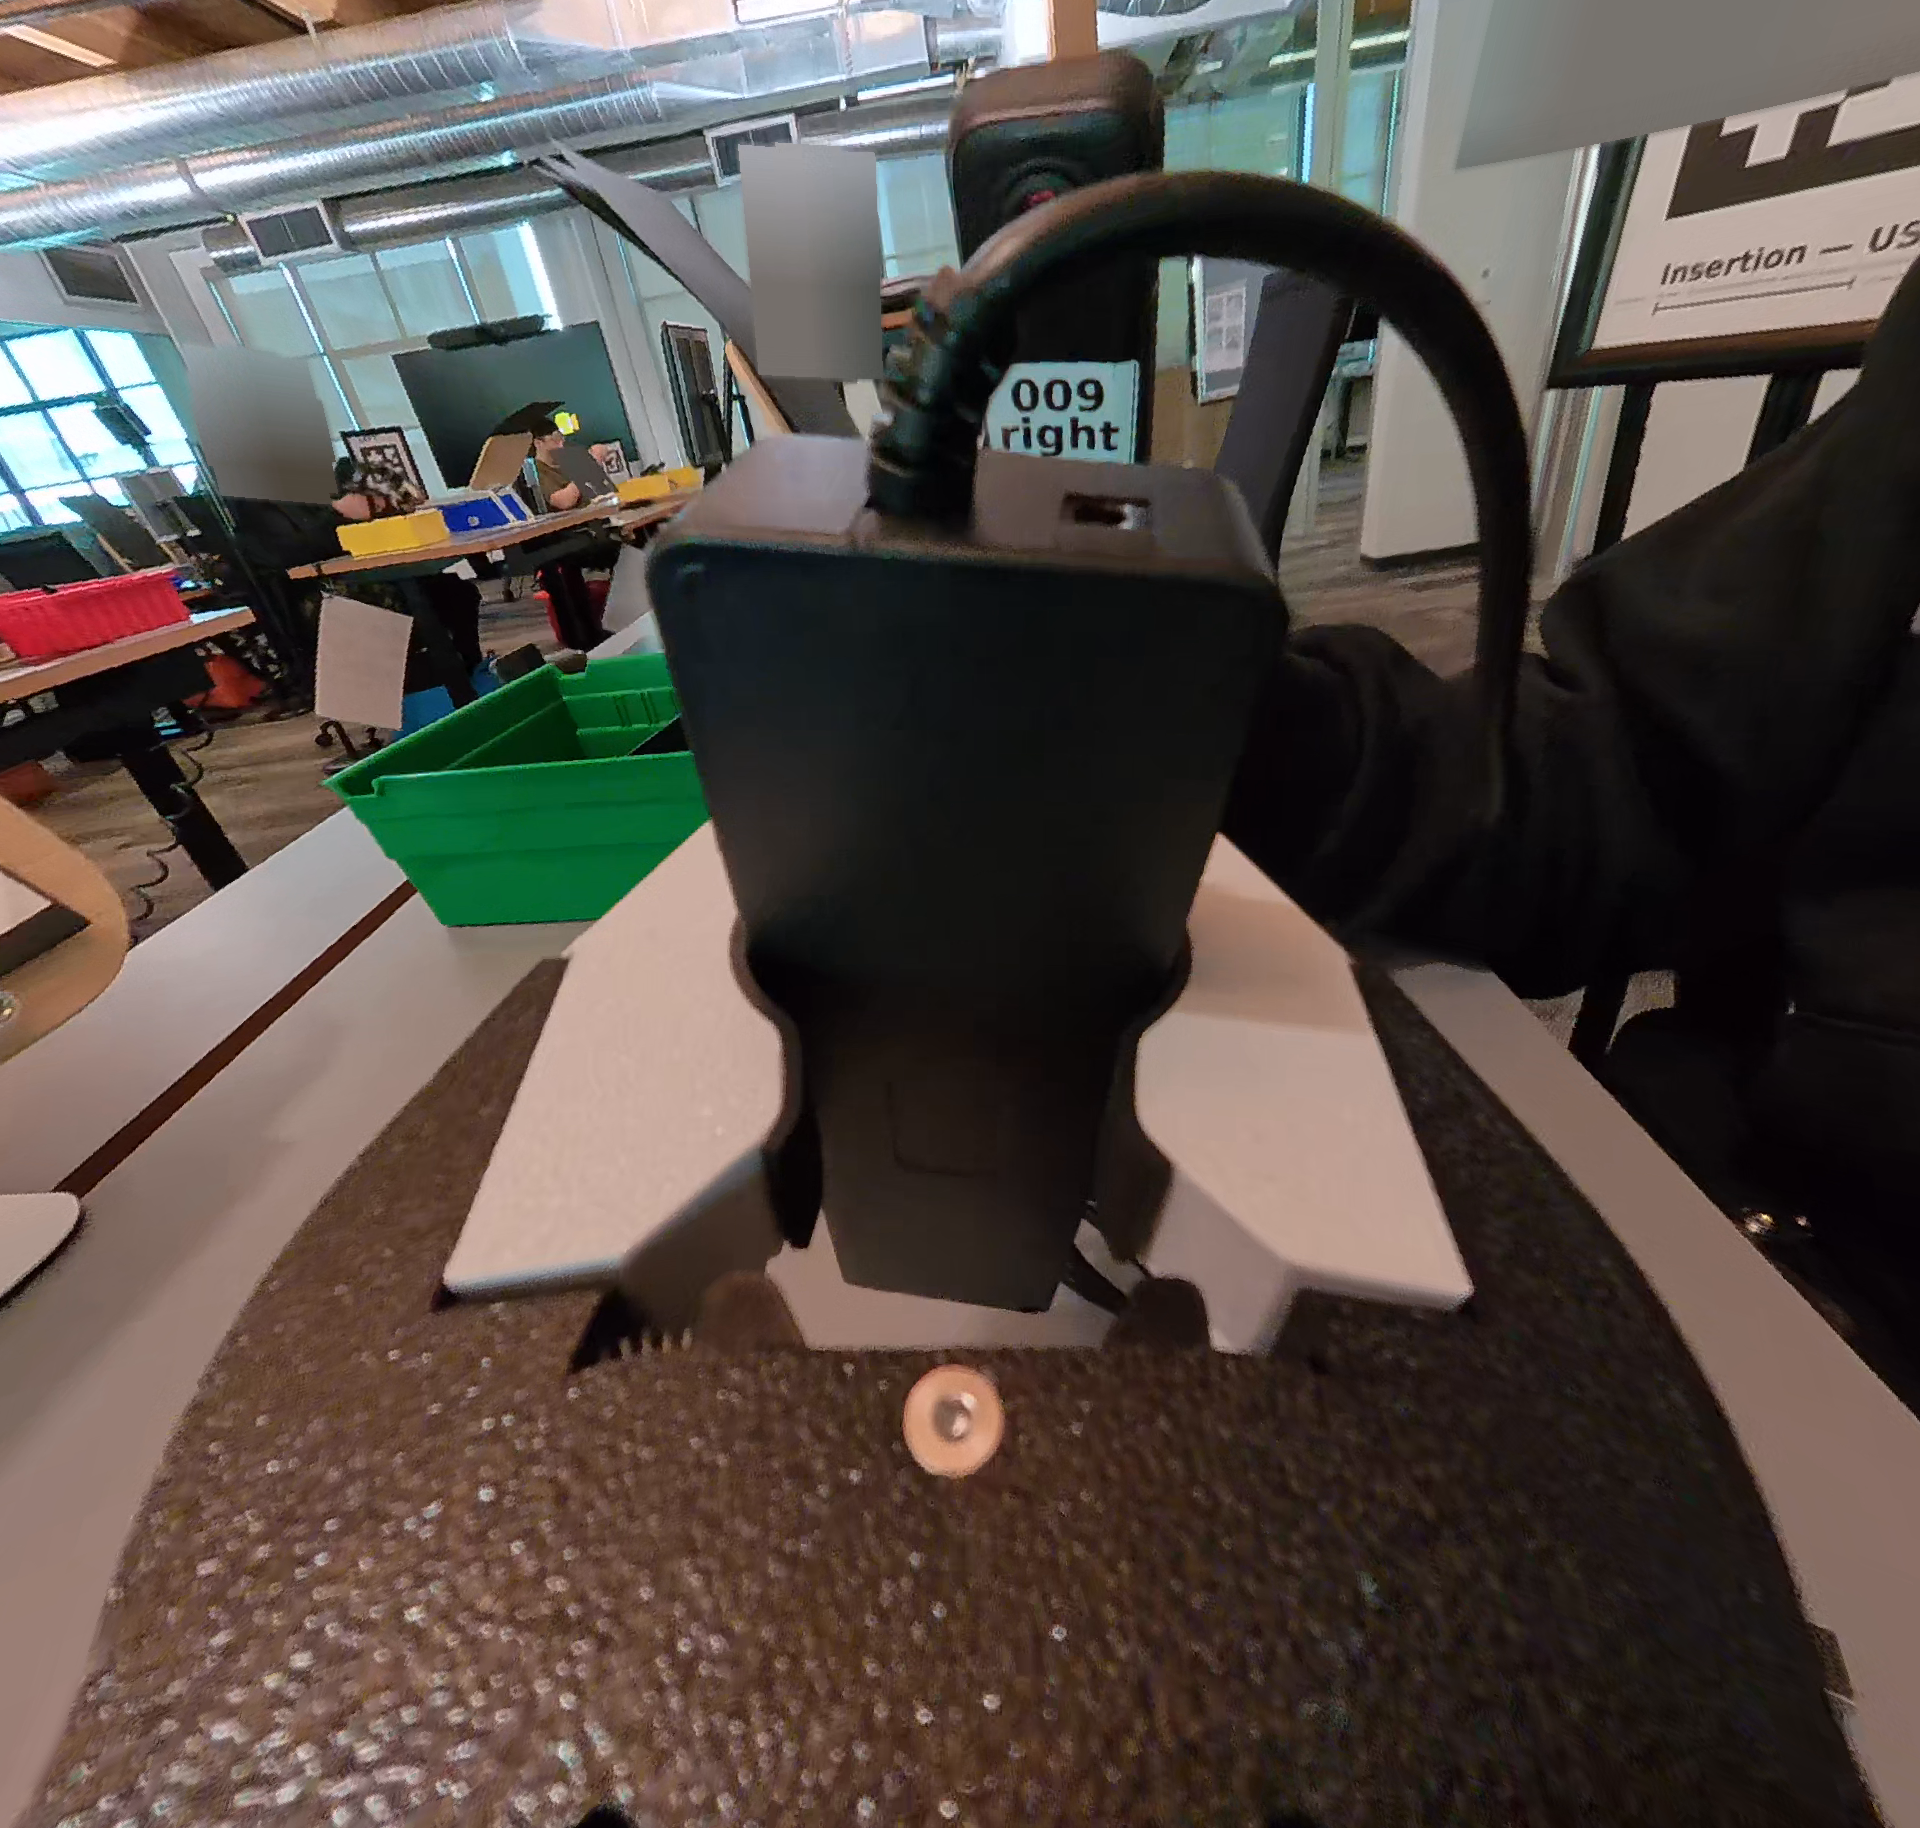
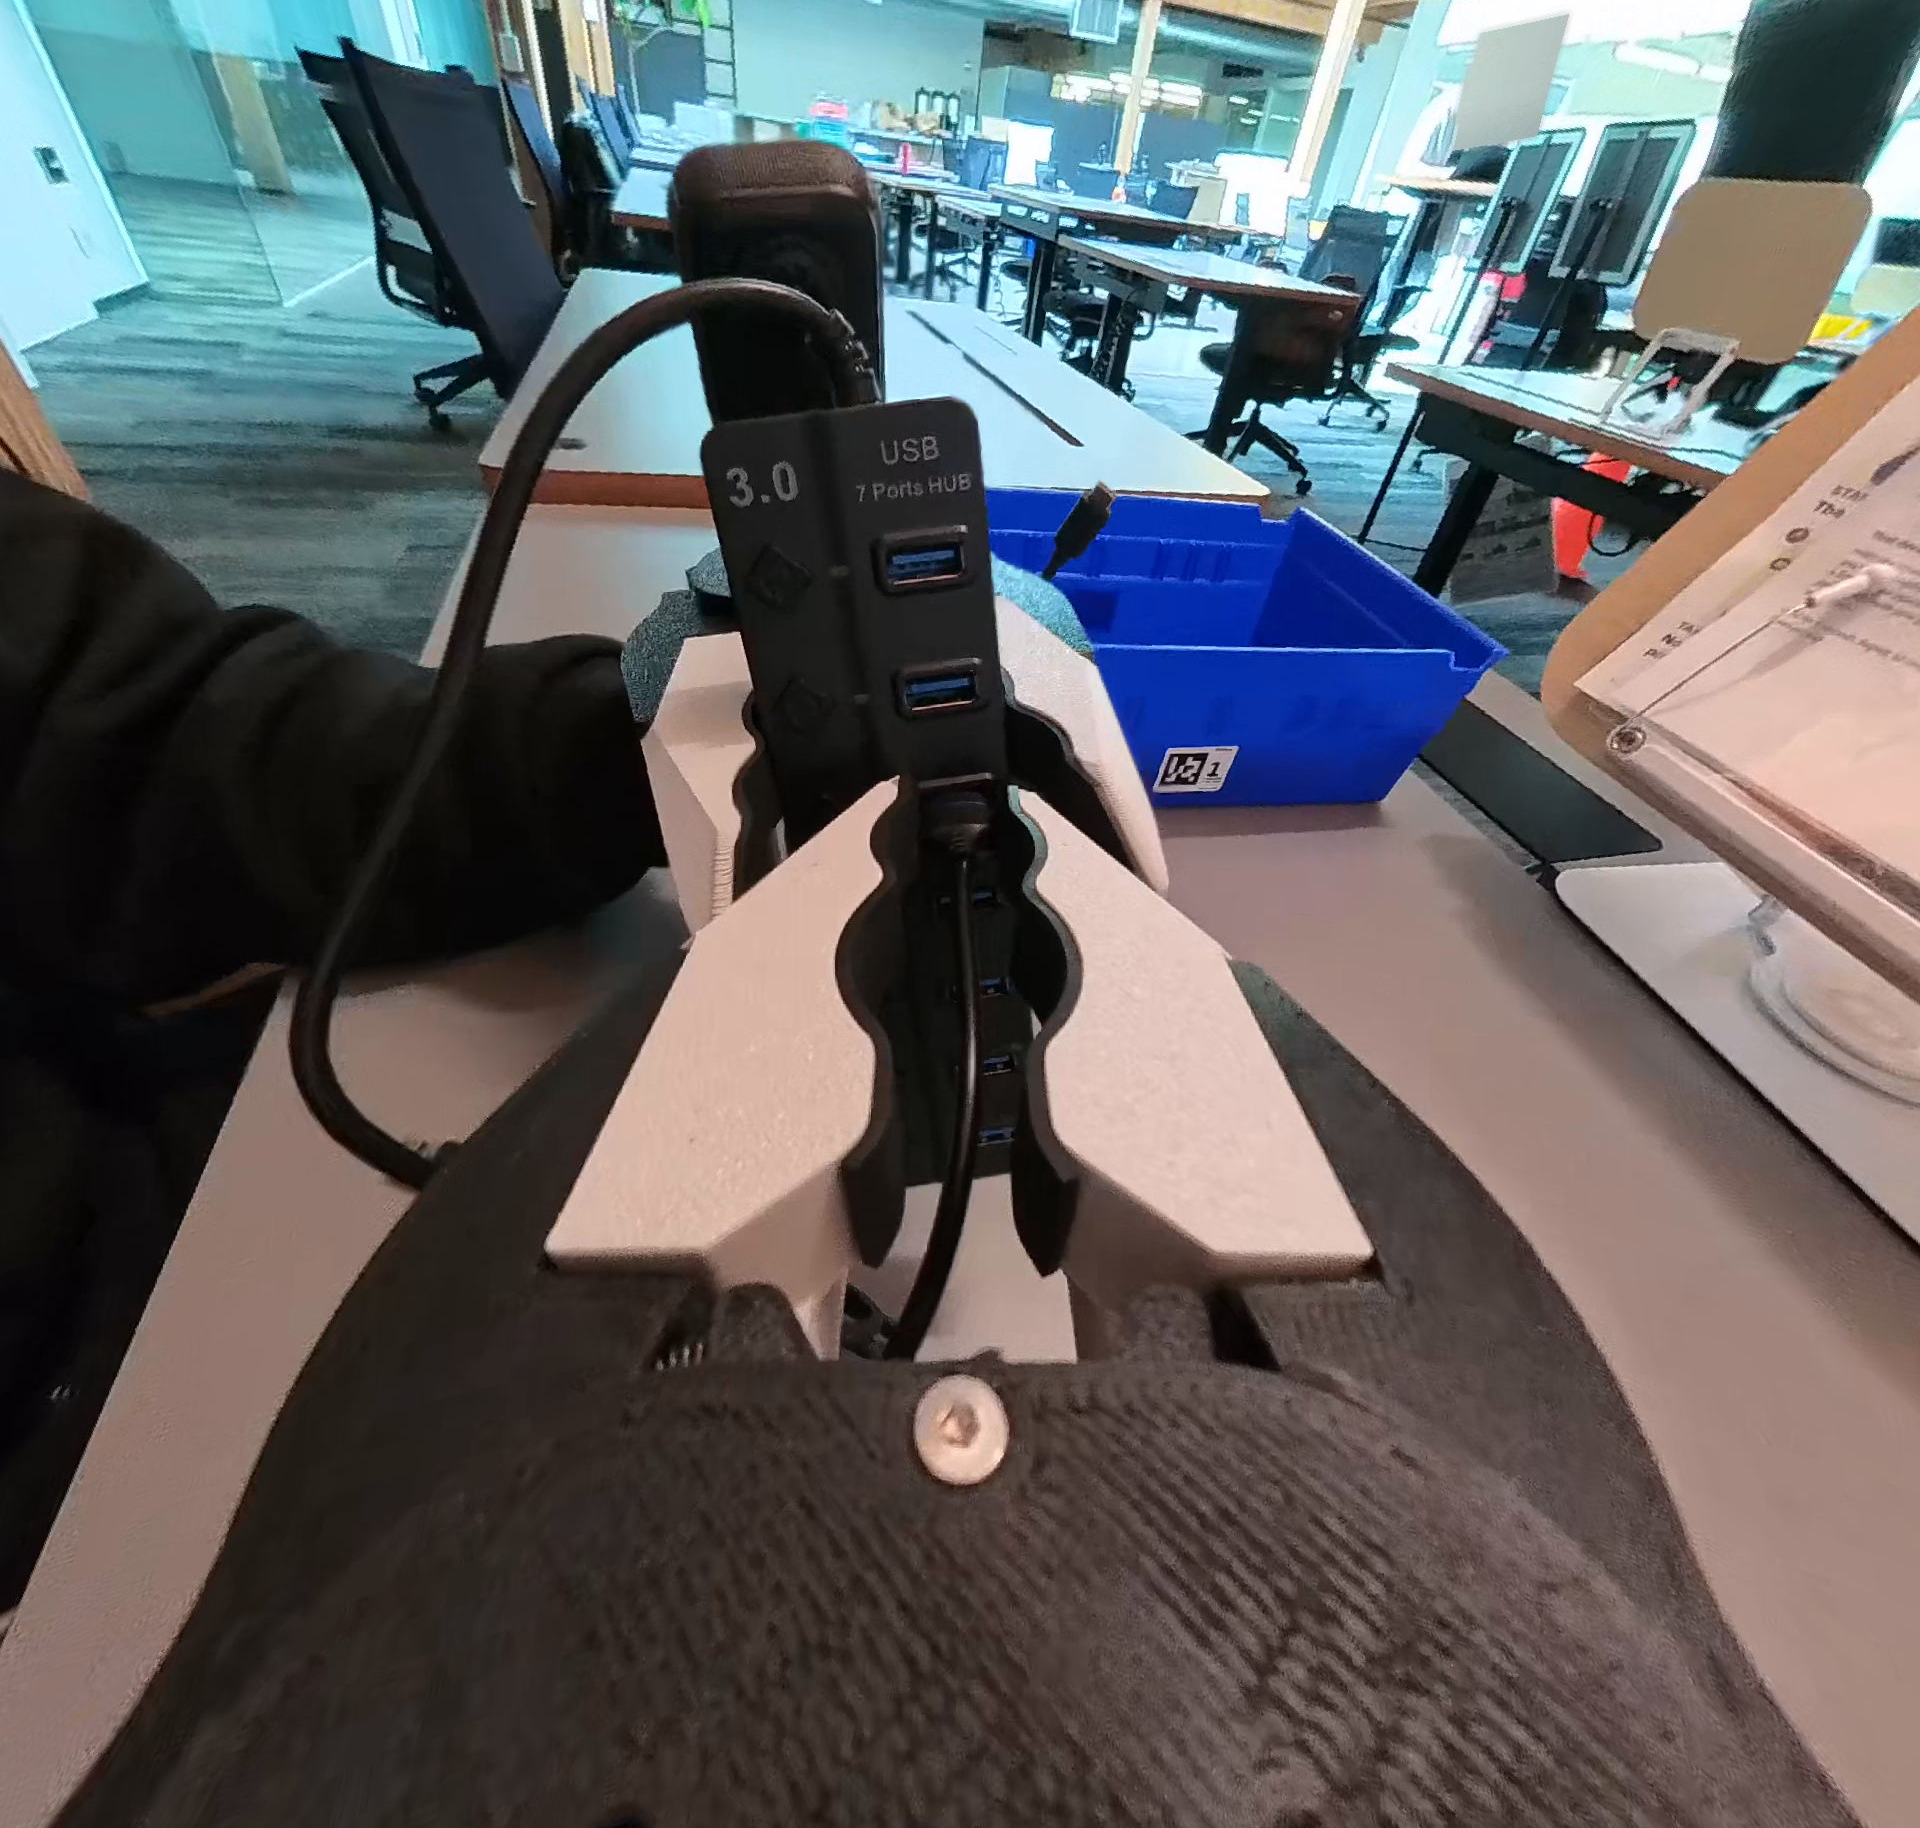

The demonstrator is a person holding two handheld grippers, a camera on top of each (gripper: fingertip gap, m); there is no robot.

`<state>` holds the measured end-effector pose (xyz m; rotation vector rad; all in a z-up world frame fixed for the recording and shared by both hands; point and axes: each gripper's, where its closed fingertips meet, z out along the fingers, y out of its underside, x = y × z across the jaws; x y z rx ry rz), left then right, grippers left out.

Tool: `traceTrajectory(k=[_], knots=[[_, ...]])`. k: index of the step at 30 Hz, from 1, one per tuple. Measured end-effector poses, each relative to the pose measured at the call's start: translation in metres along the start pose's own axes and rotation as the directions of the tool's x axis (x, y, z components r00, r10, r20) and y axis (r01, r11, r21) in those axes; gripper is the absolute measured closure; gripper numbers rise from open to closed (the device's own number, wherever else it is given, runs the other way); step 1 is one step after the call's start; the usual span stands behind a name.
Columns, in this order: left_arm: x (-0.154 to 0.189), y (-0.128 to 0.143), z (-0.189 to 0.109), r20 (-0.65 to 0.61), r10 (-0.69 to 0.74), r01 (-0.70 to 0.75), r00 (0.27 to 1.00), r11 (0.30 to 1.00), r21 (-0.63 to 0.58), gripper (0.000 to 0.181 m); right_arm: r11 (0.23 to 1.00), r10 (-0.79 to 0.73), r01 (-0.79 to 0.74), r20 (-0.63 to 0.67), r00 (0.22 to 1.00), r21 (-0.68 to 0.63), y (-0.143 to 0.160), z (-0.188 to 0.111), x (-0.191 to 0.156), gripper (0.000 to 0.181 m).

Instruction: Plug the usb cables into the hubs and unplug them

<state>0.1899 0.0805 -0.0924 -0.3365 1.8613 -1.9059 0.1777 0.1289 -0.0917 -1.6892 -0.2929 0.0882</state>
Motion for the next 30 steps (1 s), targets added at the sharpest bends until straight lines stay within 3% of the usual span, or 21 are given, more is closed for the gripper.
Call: traceTrajectory(k=[10,15,19,30], knots=[[0.003,-0.004,-0.001,-0.011,0.003,-0.003,1.0,1.0,0.019,0.119,0.998,-0.052,0.051,-0.027,0.998,-0.033,-0.004,-0.001,-0.002,0.166],[0.002,-0.001,-0.001,-0.002,0.005,-0.006,1.0,1.0,-0.005,0.119,1.0,-0.002,0.002,0.009,1.0,0.006,-0.002,-0.001,-0.002,0.166],[-0.004,0.001,-0.006,0.012,-0.035,0.035,0.999,0.999,0.006,0.119,0.985,0.131,-0.134,0.027,0.991,0.106,0.0,0.005,0.001,0.167],[-0.01,0.008,-0.005,0.024,-0.102,0.102,0.994,0.995,0.001,0.119,0.966,0.221,-0.223,0.033,0.975,0.134,0.005,0.008,0.008,0.168]])
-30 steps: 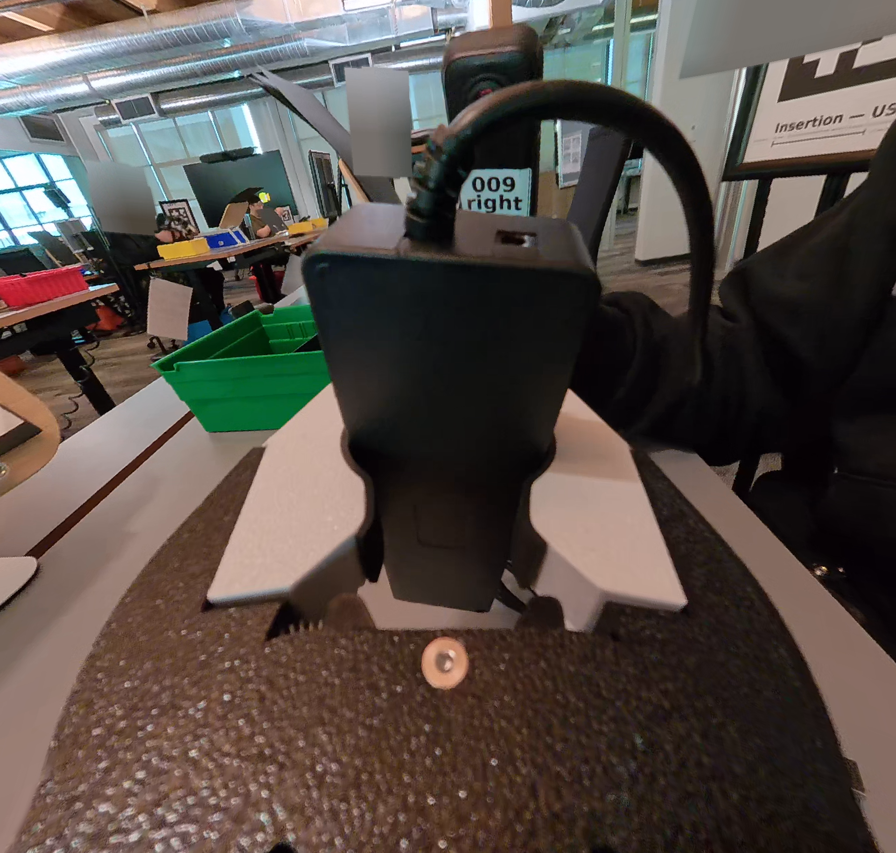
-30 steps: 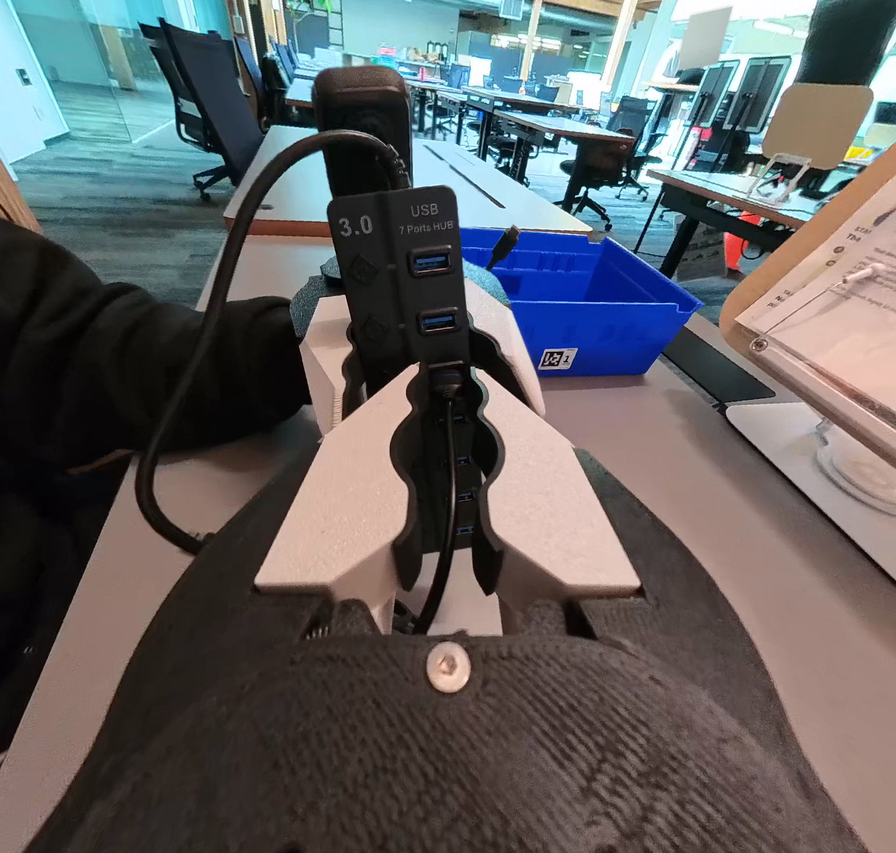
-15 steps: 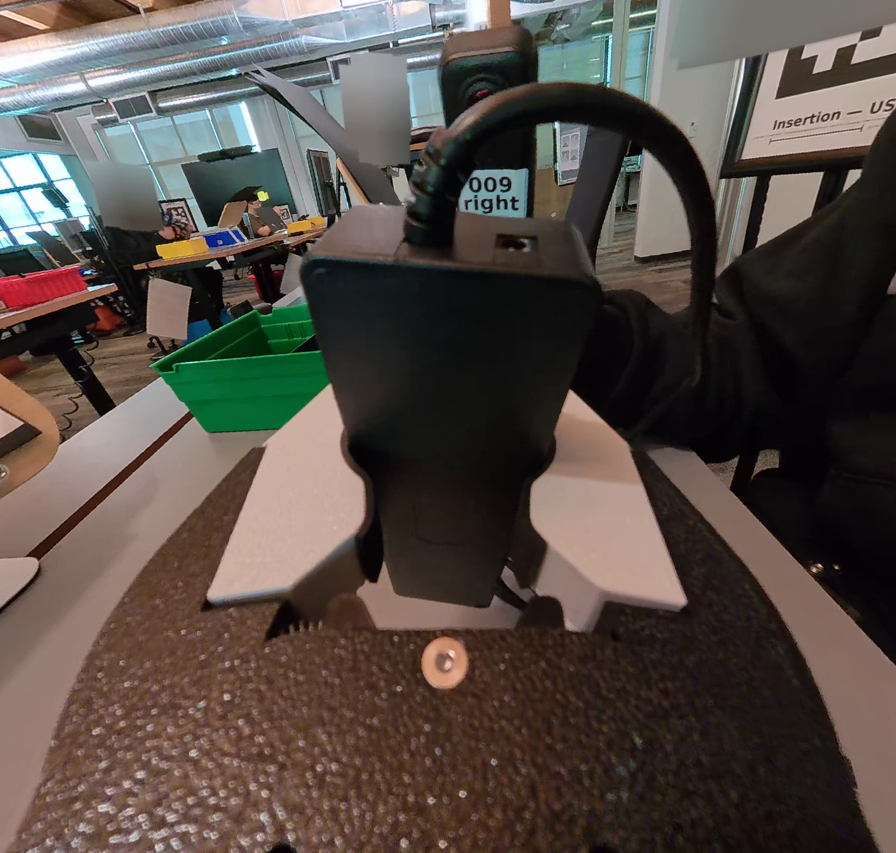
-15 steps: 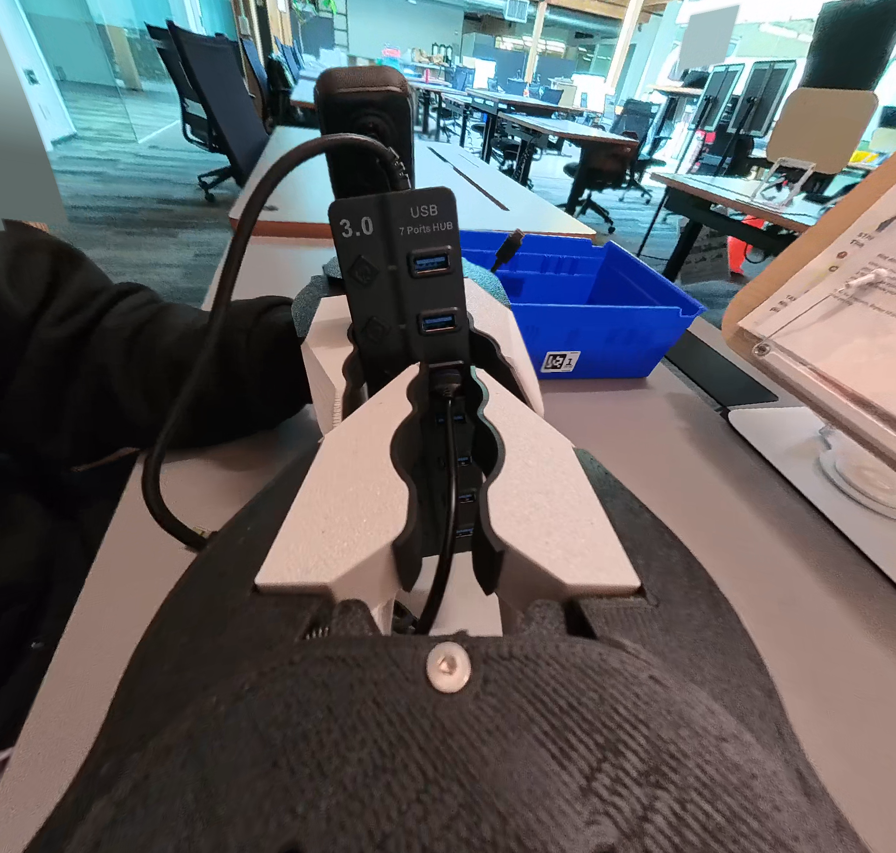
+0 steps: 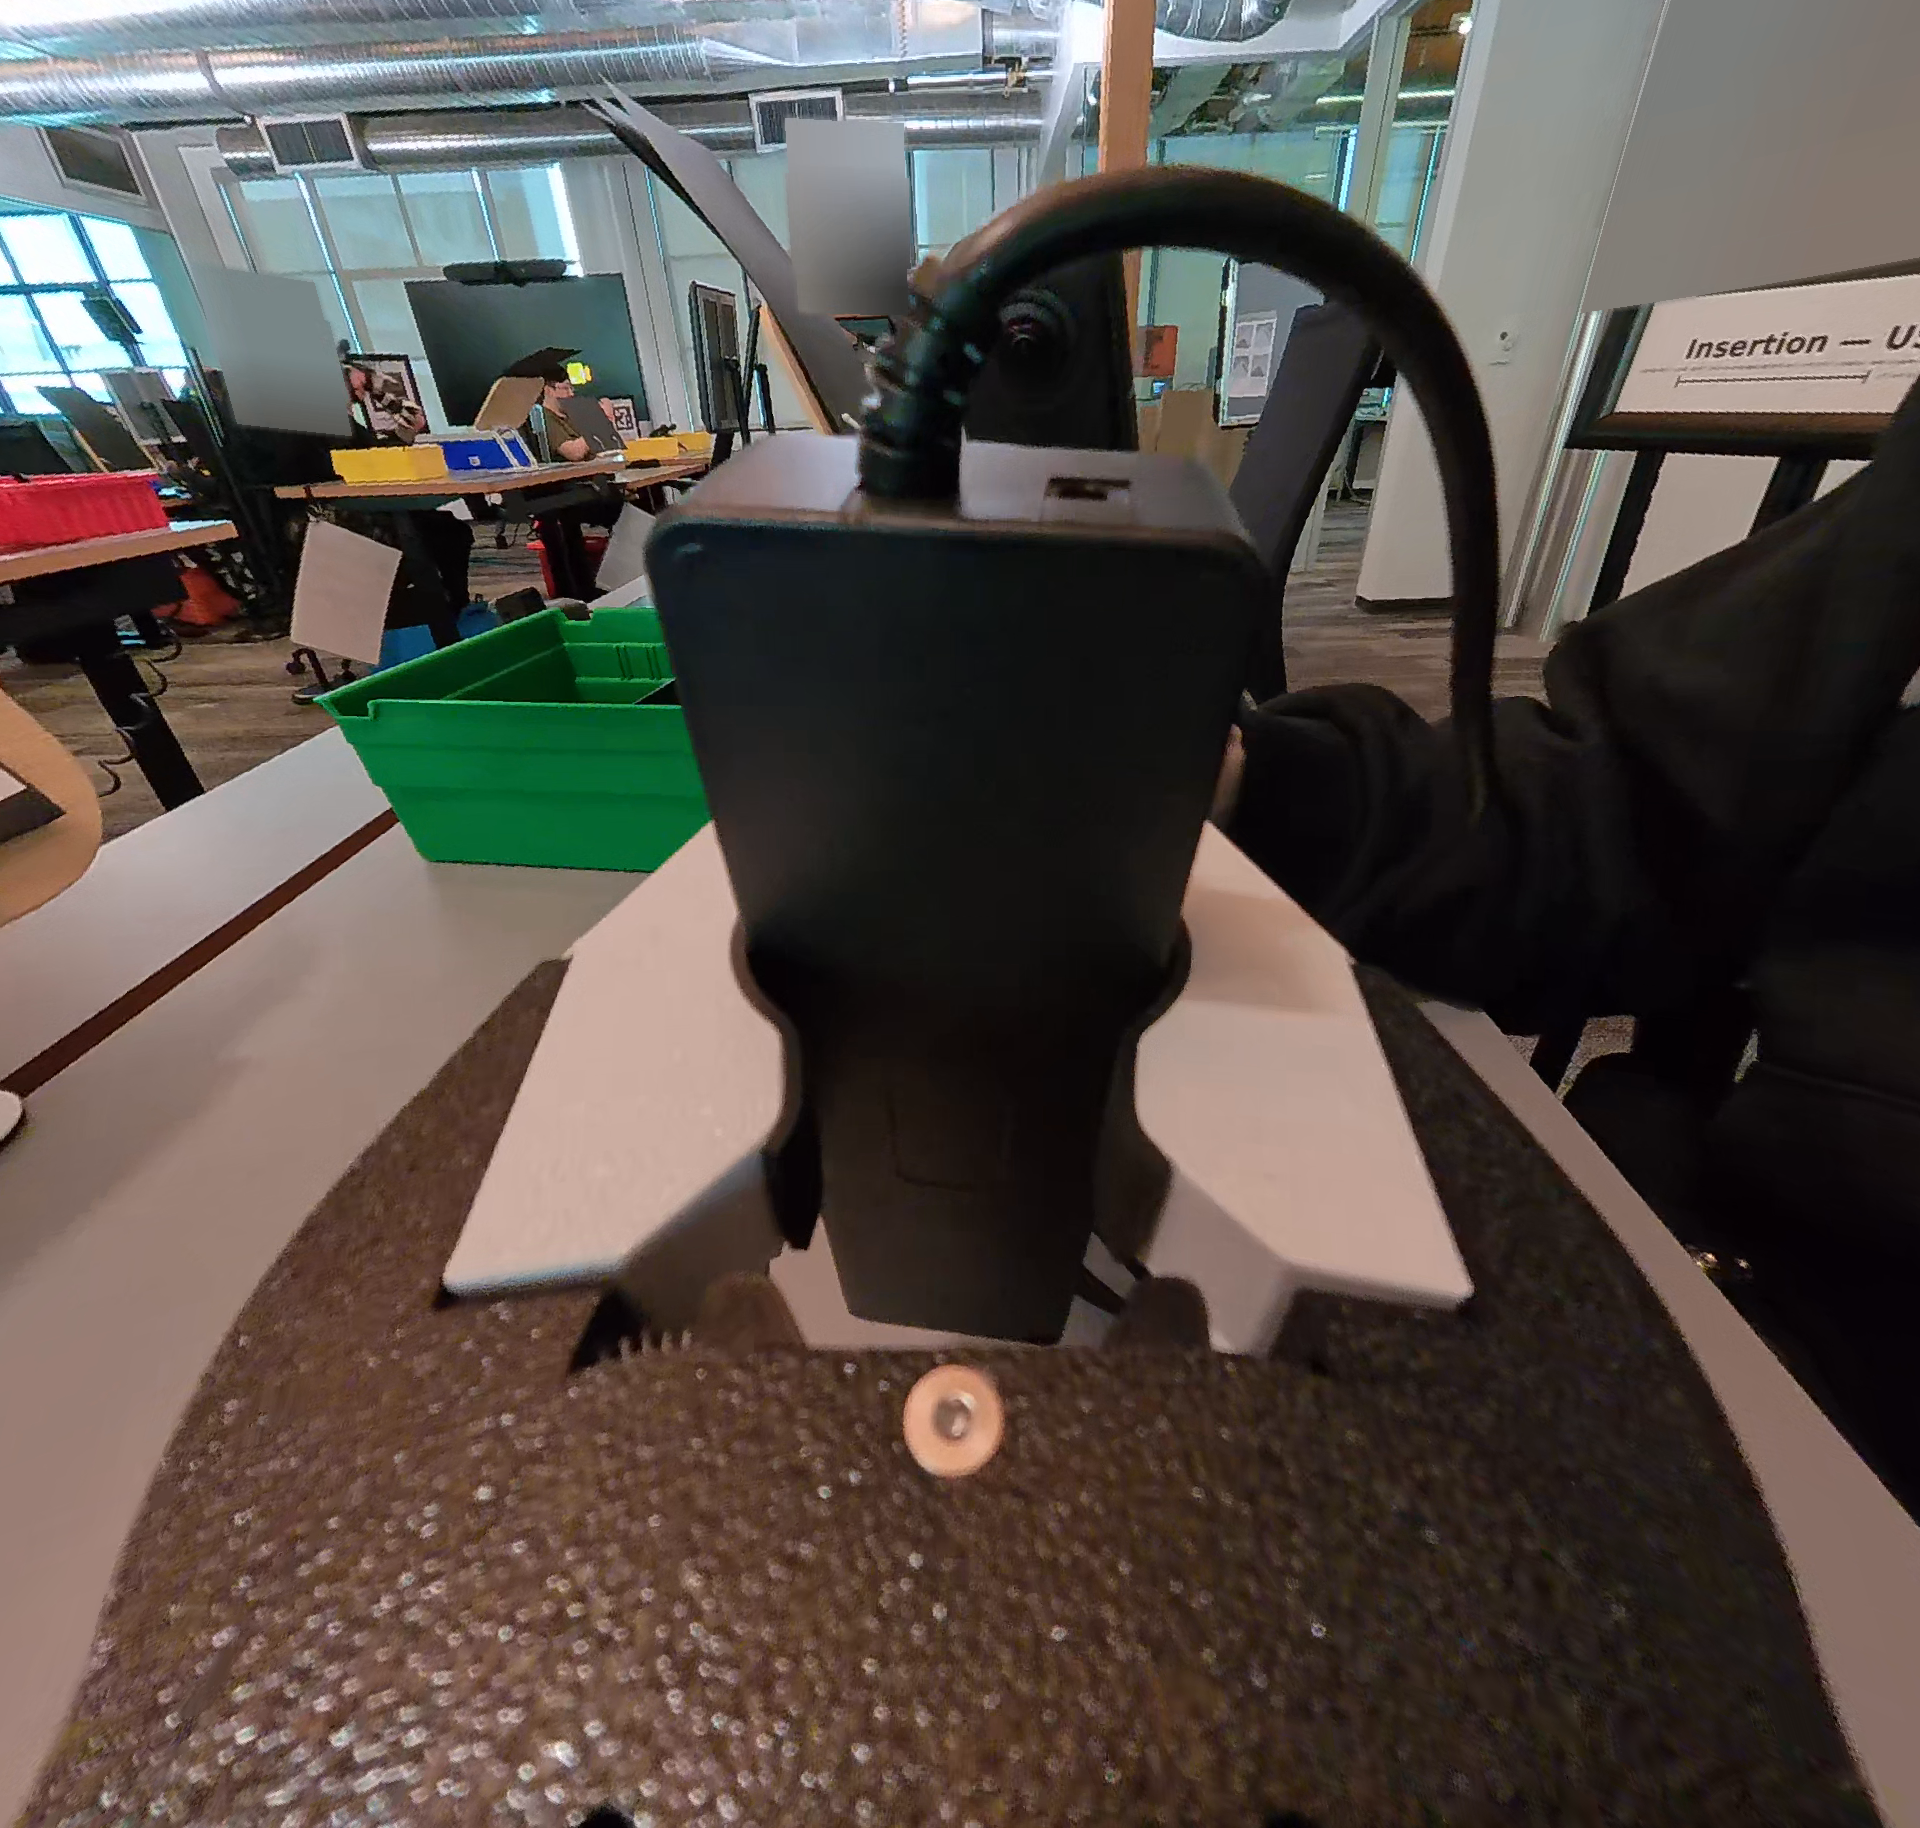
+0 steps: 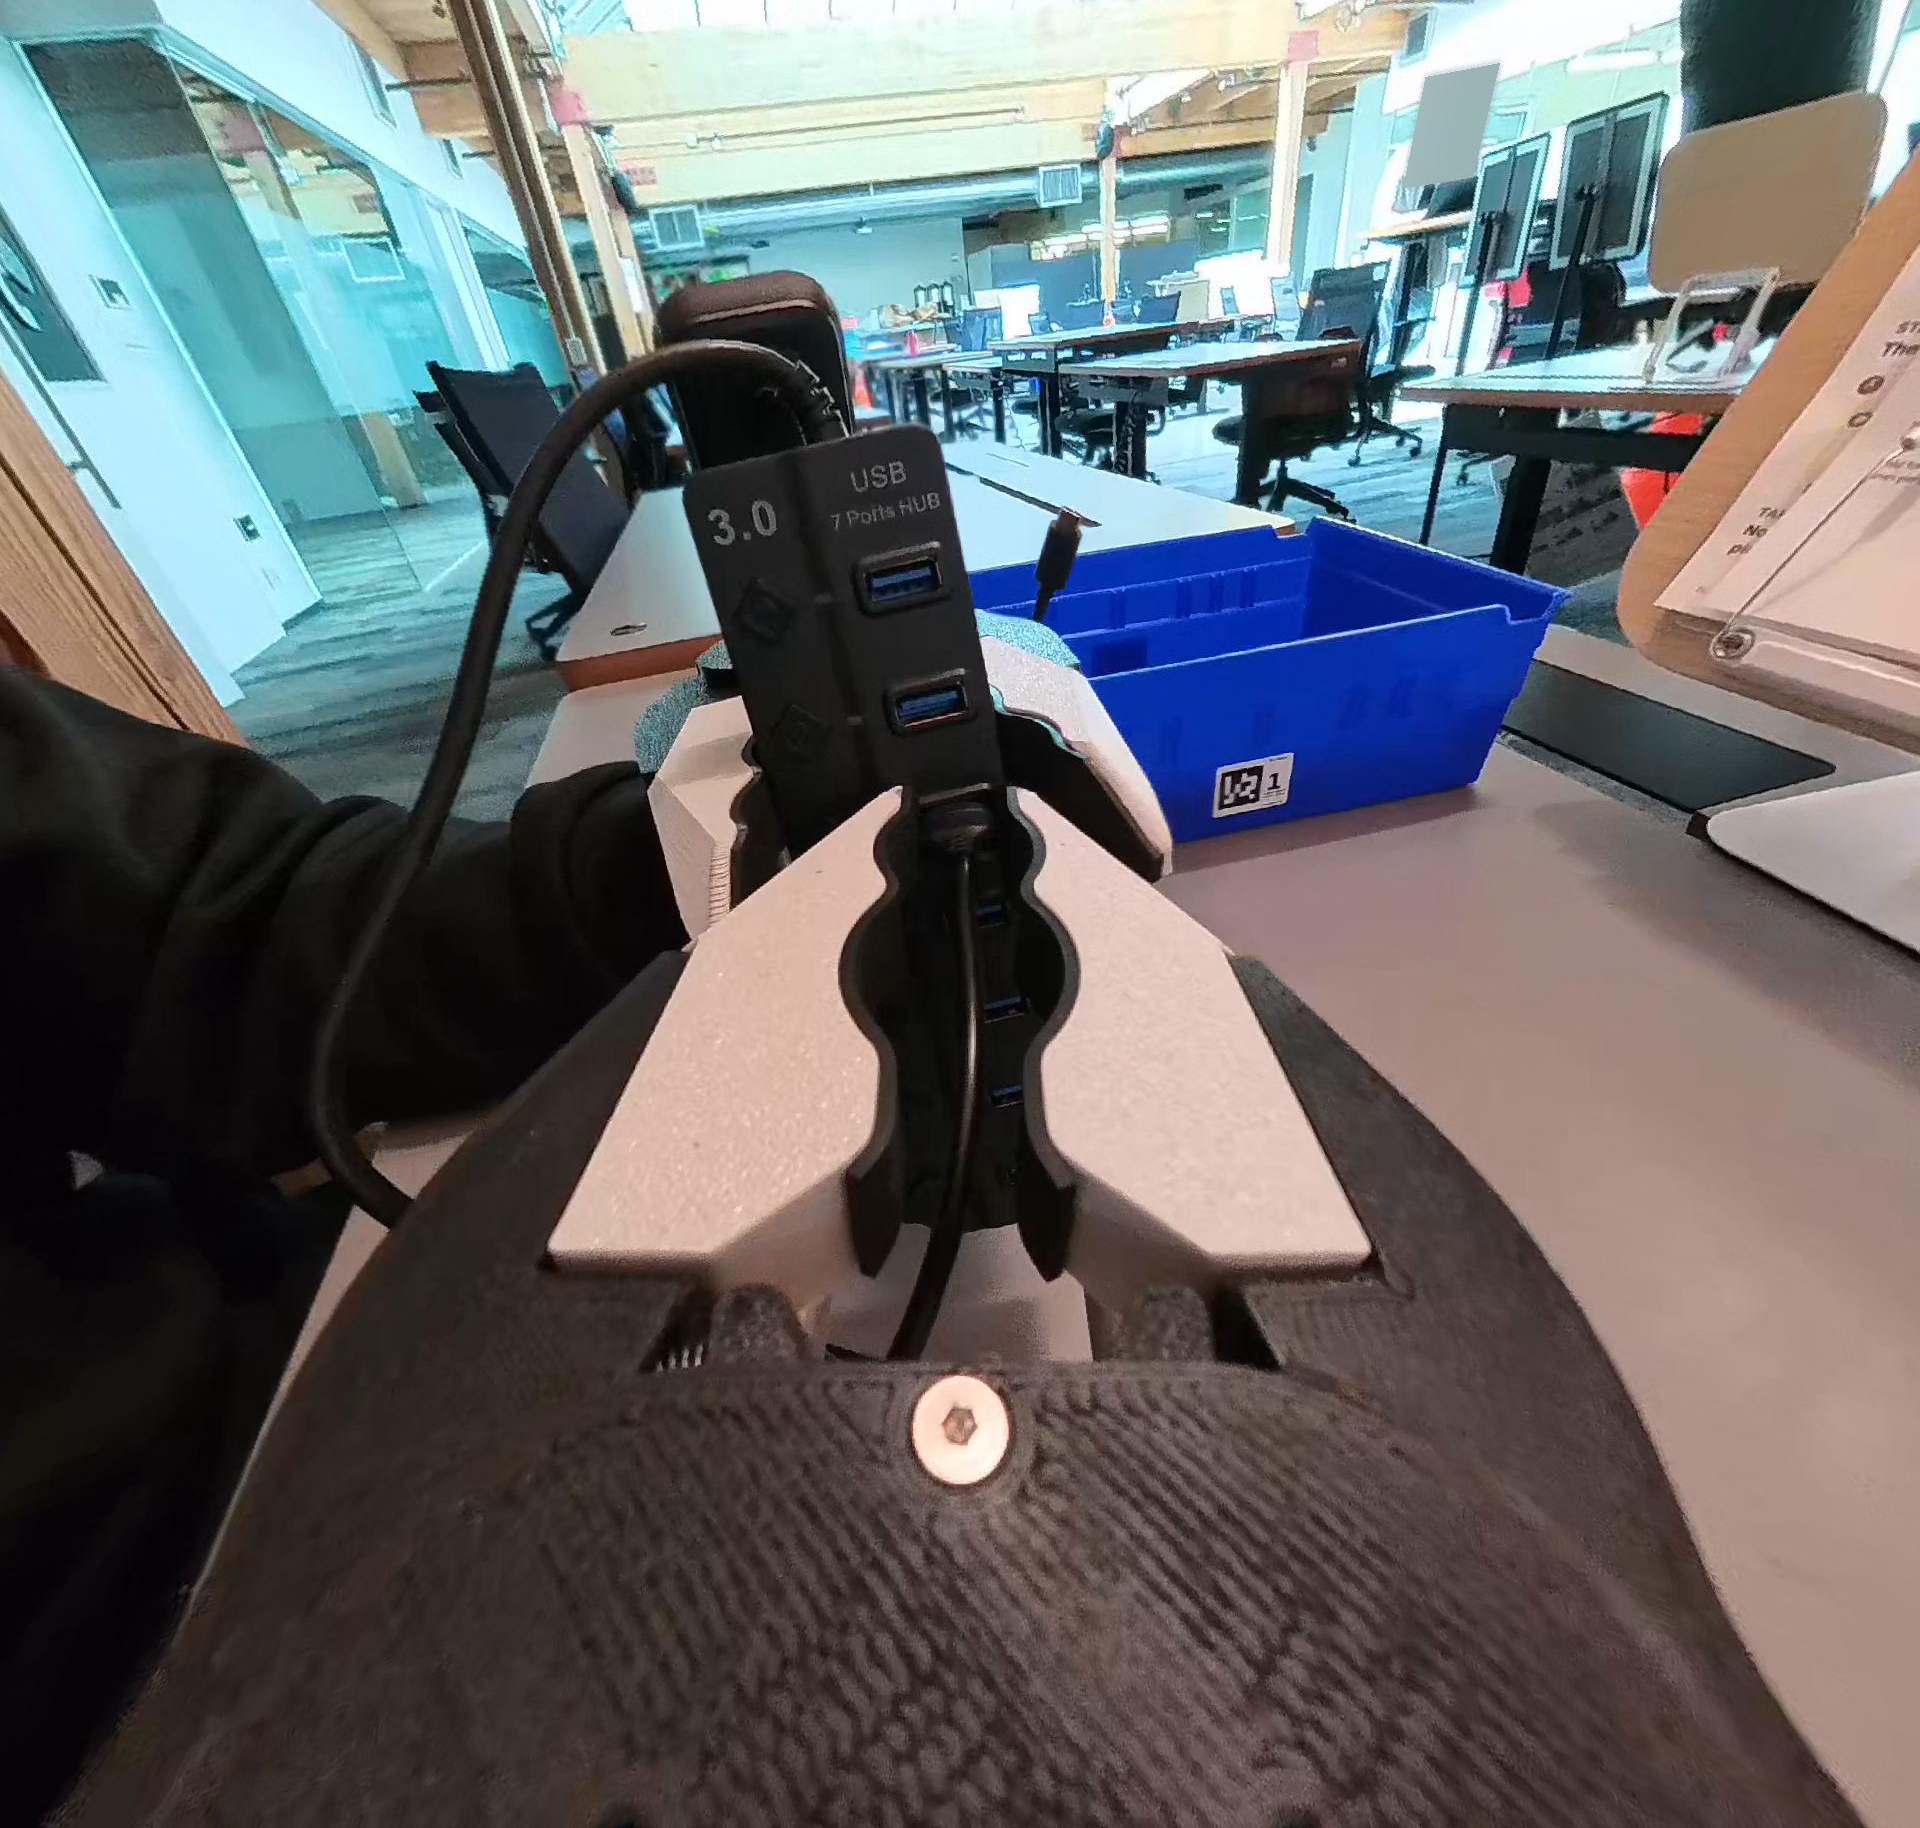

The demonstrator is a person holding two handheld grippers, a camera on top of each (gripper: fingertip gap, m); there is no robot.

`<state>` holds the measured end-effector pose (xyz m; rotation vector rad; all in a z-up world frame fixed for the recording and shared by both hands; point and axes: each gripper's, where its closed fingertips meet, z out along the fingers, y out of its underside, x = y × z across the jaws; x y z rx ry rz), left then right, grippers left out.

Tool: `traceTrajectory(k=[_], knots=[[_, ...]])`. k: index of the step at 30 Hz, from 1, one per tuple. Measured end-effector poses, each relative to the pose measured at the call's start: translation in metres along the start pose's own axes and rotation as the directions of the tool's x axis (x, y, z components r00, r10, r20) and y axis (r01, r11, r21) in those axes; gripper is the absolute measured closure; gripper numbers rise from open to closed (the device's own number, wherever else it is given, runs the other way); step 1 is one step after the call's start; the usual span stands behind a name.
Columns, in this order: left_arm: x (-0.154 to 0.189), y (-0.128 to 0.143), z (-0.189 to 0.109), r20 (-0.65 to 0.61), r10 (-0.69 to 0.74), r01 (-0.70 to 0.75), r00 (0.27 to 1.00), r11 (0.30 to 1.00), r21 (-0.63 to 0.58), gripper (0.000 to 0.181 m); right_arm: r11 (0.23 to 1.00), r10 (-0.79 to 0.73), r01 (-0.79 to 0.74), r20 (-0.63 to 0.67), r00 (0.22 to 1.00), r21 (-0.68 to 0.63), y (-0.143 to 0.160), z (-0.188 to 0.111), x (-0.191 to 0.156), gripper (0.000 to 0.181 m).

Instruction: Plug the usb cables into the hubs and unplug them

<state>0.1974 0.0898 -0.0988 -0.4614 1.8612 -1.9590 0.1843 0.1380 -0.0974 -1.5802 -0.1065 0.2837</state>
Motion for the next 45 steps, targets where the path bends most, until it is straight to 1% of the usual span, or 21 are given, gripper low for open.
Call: traceTrajectory(k=[4,9,12,15,21,26,35,37,38,39,40,41,42,43,44,45], knots=[[-0.001,0.001,0.0,0.0,-0.01,0.01,1.0,1.0,-0.002,0.119,1.0,0.009,-0.009,-0.001,1.0,0.008,0.001,0.0,0.001,0.168],[0.004,-0.001,0.001,-0.024,-0.007,0.007,1.0,1.0,0.012,0.119,0.996,-0.088,0.087,-0.023,0.996,-0.018,-0.001,-0.001,-0.002,0.168],[0.004,-0.003,0.0,-0.023,-0.001,0.002,1.0,1.0,0.012,0.119,0.993,-0.115,0.114,-0.031,0.993,-0.028,-0.002,0.0,-0.003,0.168],[0.003,-0.005,0.004,0.0,0.019,-0.019,1.0,1.0,-0.002,0.119,0.993,-0.114,0.113,-0.007,0.994,-0.037,-0.005,-0.004,-0.003,0.168],[0.006,-0.004,0.008,-0.005,0.032,-0.032,0.999,0.999,-0.017,0.119,0.982,-0.167,0.168,0.017,0.986,-0.091,-0.005,-0.009,-0.004,0.168],[0.011,-0.004,0.01,-0.013,0.068,-0.069,0.998,0.997,-0.034,0.119,0.975,-0.188,0.193,0.051,0.981,-0.11,-0.006,-0.013,-0.008,0.168],[0.01,-0.006,0.012,0.002,0.081,-0.081,0.997,0.996,-0.039,0.119,0.968,-0.217,0.22,0.038,0.975,-0.124,-0.009,-0.015,-0.009,0.168],[0.004,-0.004,0.01,0.04,0.084,-0.082,0.996,0.995,-0.054,0.119,0.969,-0.211,0.213,0.03,0.977,-0.125,-0.008,-0.015,-0.006,0.168],[-0.007,-0.007,-0.002,0.089,0.08,-0.077,0.993,0.996,-0.039,0.119,0.975,-0.209,0.206,-0.038,0.977,-0.082,-0.019,-0.024,0.004,0.169],[-0.021,-0.013,-0.02,0.14,0.044,-0.044,0.989,0.999,-0.002,0.119,0.979,-0.201,0.204,-0.137,0.97,0.005,-0.043,-0.049,0.02,0.179],[-0.03,-0.024,-0.035,0.169,0.004,-0.016,0.986,0.998,0.064,0.119,0.976,-0.171,0.194,-0.206,0.964,0.097,-0.067,-0.081,0.034,0.18],[-0.032,-0.037,-0.043,0.172,-0.018,-0.008,0.985,0.989,0.146,0.119,0.969,-0.163,0.204,-0.258,0.952,0.142,-0.079,-0.105,0.043,0.18],[-0.032,-0.045,-0.044,0.171,-0.019,-0.014,0.985,0.982,0.189,0.119,0.972,-0.155,0.195,-0.262,0.952,0.133,-0.079,-0.117,0.047,0.18],[-0.033,-0.044,-0.039,0.183,-0.006,-0.025,0.983,0.986,0.163,0.119,0.978,-0.149,0.179,-0.241,0.959,0.104,-0.075,-0.117,0.045,0.179],[-0.031,-0.039,-0.034,0.18,0.024,-0.047,0.983,0.992,0.121,0.119,0.972,-0.187,0.216,-0.254,0.949,0.093,-0.076,-0.115,0.042,0.179],[-0.029,-0.036,-0.031,0.177,0.041,-0.061,0.983,0.992,0.11,0.119,0.969,-0.219,0.24,-0.247,0.944,0.058,-0.075,-0.111,0.038,0.179]])
